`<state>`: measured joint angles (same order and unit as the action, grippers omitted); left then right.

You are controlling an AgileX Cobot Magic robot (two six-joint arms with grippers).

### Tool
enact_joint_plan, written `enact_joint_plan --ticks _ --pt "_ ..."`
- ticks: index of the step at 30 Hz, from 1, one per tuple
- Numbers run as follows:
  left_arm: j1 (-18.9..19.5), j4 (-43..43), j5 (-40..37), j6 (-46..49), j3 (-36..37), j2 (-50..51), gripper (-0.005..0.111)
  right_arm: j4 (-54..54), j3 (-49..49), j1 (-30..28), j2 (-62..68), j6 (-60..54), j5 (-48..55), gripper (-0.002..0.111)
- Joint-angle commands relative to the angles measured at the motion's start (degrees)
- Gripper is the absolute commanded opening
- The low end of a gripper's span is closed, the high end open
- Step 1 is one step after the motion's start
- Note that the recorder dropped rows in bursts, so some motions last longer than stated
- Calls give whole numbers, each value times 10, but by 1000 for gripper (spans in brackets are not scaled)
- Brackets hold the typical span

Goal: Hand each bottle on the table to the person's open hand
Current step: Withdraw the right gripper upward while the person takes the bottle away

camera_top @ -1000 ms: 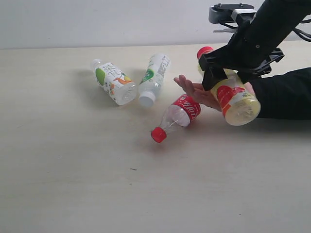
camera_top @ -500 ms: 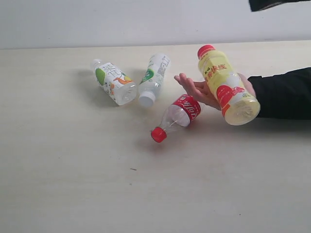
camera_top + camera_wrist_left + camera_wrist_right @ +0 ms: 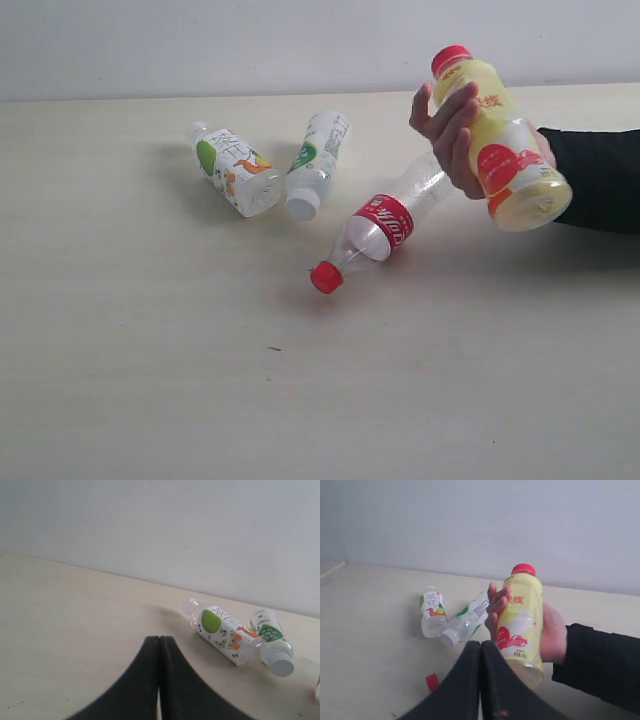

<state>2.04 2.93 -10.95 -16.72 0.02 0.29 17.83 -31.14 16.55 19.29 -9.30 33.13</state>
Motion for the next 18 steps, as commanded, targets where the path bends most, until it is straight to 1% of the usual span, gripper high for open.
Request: enact_joint_plan --ticks 1,4,12,18 --pt "-3 -4 3 1 0 -3 0 11 41 -2 -76 -7 -6 0" --pt "-3 -4 3 1 0 -3 0 25 56 -2 -108 -7 -14 0" --pt "-3 -4 3 1 0 -3 0 19 57 -2 -133 -7 73 0" --pt "-3 -4 3 1 0 -3 0 38 57 -2 -133 -6 91 0"
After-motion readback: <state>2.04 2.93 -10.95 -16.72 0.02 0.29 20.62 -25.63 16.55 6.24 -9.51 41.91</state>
